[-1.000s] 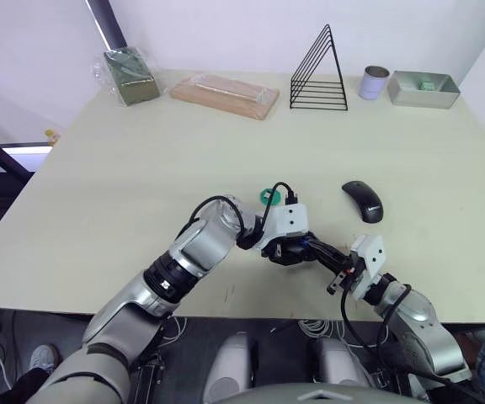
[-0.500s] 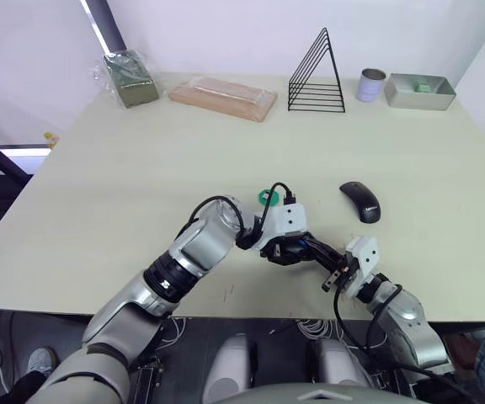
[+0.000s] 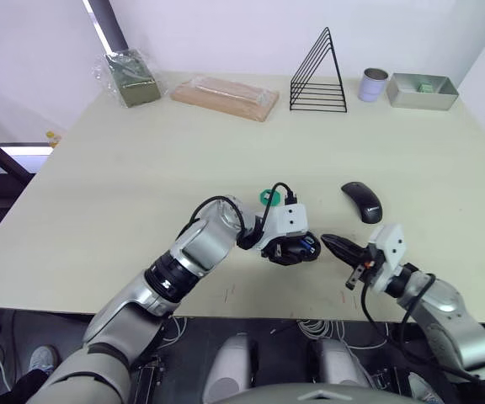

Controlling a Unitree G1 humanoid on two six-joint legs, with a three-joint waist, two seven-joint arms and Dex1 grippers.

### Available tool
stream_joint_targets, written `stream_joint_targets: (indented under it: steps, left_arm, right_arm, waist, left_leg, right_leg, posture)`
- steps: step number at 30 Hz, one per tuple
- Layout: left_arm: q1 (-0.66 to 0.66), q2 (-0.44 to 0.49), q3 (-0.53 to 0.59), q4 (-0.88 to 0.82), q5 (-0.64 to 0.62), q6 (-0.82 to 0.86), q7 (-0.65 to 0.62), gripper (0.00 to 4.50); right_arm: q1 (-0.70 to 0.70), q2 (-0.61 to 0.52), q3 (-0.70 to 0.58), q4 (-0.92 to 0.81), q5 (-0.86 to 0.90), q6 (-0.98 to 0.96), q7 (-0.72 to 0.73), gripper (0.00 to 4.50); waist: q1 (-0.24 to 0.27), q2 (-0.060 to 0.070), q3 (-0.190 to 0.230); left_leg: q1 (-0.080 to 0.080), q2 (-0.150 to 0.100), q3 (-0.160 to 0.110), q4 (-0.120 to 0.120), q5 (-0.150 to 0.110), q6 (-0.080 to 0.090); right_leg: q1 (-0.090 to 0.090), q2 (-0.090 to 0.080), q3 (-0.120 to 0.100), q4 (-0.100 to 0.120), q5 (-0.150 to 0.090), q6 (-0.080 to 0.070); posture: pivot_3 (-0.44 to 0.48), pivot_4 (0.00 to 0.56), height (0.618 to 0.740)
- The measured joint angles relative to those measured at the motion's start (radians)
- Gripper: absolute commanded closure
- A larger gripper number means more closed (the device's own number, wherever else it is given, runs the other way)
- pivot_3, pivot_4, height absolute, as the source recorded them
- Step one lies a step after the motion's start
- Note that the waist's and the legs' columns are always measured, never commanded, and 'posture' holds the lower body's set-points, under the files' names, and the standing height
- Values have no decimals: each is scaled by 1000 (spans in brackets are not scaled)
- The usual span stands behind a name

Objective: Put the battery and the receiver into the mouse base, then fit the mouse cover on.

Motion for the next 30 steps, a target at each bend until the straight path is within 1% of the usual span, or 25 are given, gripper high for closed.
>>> stream_joint_targets:
  steps: [2,3,6,8,9,10,12,13,16,17,18,21,25,27,28,29,30]
  left_arm:
    - [0,0,0,0,0,0,0,1580]
    - [0,0,0,0,0,0,0,1580]
    - [-2,-5,0,2,0,1,-2,1580]
    - [-4,-6,0,4,-1,1,-3,1580]
    - [-5,-6,0,5,-1,1,-2,1580]
    - [-5,-7,0,6,-1,0,-3,1580]
    - [-6,-7,0,9,-1,-1,-4,1580]
    - [-6,-7,0,9,-1,-1,-4,1580]
    - [-7,-7,2,11,-2,2,-10,1580]
    - [-7,-7,5,12,-2,3,-11,1580]
    - [-8,-8,6,13,-2,2,-12,1580]
    - [-9,-9,9,17,-2,-1,-14,1580]
    - [-9,-10,10,21,-2,-10,-14,1580]
    - [-9,-10,10,22,-2,-15,-16,553]
    - [-8,-10,10,26,-4,-18,-21,408]
    - [-9,-10,11,31,-8,-23,-22,89]
    - [-9,-10,11,31,-10,-26,-24,89]
  right_arm:
    - [10,-54,-63,-39,42,36,24,4433]
    - [11,-58,-67,-41,45,38,27,4433]
    - [63,-156,-164,-62,105,76,95,4433]
    - [80,-177,-206,-63,130,82,122,4433]
    - [96,-195,-224,-66,145,86,144,3888]
    - [111,-212,-243,-69,158,90,167,3557]
    - [140,-236,-279,-72,176,94,206,2519]
    - [152,-245,-292,-73,183,95,220,2136]
    - [201,-265,-354,-77,198,94,270,587]
    - [206,-267,-363,-77,199,94,276,140]
    - [221,-268,-383,-82,202,93,284,27]
    - [250,-268,-423,-96,206,93,298,27]
    - [260,-267,-430,-108,206,93,300,27]
    - [260,-266,-430,-109,206,94,298,0]
    - [259,-262,-430,-111,206,94,296,0]
    - [259,-259,-430,-114,206,94,295,0]
    - [259,-259,-430,-115,206,94,294,0]
  waist:
    - [0,0,0]
    - [0,0,0]
    - [2,0,0]
    - [1,0,0]
    - [3,0,0]
    - [3,0,0]
    - [3,0,0]
    - [3,0,0]
    - [3,0,0]
    - [1,0,0]
    - [2,0,0]
    - [2,0,0]
    - [2,0,0]
    - [2,0,0]
    - [2,0,0]
    - [2,-1,1]
    - [1,-1,1]
  left_leg:
    - [0,0,0,0,0,0]
    - [0,0,0,0,0,0]
    - [-1,-1,0,0,0,0]
    - [-1,-1,0,0,0,0]
    - [-1,-1,0,0,0,0]
    - [-1,-1,0,0,0,0]
    - [-1,-1,0,0,0,0]
    - [-1,-1,0,0,0,0]
    - [-2,-1,0,0,0,0]
    - [-1,-1,0,0,0,0]
    - [-1,-1,0,0,0,0]
    - [-2,0,0,0,0,0]
    - [-1,0,0,0,0,0]
    - [-1,0,0,0,0,0]
    - [-2,0,0,0,0,0]
    - [-2,0,-1,0,0,0]
    - [-2,0,-1,0,0,0]
  right_leg:
    - [0,0,0,-1,0,0]
    - [0,0,0,-1,0,0]
    - [0,0,0,-2,0,0]
    - [0,0,0,-2,0,0]
    - [0,0,0,-2,0,0]
    - [0,0,-1,-3,0,0]
    - [0,0,-1,-3,0,0]
    - [0,0,-1,-3,0,0]
    - [1,0,-1,-3,0,0]
    - [1,0,-1,-3,0,0]
    - [0,0,-1,-3,0,0]
    - [0,0,-1,-3,0,0]
    - [0,0,-1,-3,0,1]
    - [0,0,-1,-3,0,1]
    - [0,0,-1,-3,0,0]
    - [0,0,-1,-3,0,0]
    - [0,0,-1,-3,0,0]
  posture:
    - [0,150,740]
    - [0,150,740]
    - [0,150,740]
    - [0,150,740]
    - [0,150,740]
    - [0,150,740]
    - [0,150,740]
    - [0,150,740]
    - [0,150,740]
    - [0,150,740]
    - [0,150,740]
    - [0,150,740]
    - [0,150,740]
    - [0,150,740]
    - [0,150,740]
    - [0,150,740]
    - [0,150,740]
